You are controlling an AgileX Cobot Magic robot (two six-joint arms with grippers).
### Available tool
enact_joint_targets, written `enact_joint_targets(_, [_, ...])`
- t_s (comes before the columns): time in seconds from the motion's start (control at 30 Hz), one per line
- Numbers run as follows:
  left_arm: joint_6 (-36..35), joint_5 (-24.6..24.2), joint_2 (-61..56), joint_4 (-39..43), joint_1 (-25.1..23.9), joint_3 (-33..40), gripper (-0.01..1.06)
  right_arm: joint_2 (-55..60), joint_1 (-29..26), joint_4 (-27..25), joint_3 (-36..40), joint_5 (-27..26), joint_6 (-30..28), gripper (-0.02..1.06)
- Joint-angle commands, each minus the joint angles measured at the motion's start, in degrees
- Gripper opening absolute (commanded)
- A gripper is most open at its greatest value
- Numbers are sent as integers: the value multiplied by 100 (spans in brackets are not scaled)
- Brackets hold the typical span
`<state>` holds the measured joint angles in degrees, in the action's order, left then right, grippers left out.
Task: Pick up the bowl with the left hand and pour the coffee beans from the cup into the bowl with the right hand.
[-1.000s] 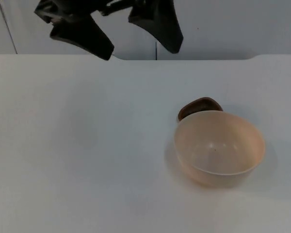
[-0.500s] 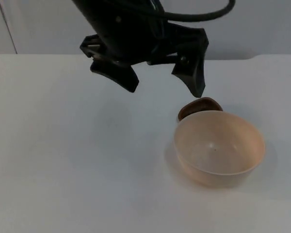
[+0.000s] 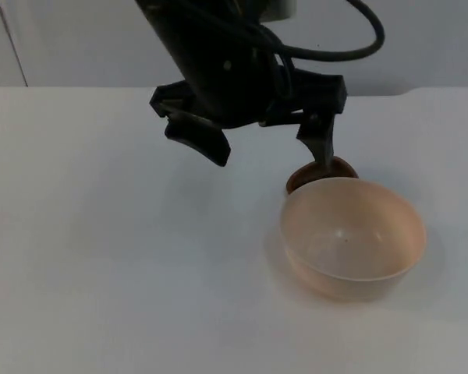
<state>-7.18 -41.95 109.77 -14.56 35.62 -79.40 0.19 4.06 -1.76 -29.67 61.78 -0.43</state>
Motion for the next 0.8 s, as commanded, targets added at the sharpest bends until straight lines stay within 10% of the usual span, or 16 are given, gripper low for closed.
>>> enact_joint_targets(0.0, [-153,61,109,49,36,-56,105,-19,-40,34,18,6,-43,105])
enact_joint_targets(0.77, [408,-218,1037,-749,-315,-387,100,-19,-40,33,18,6,-55,105])
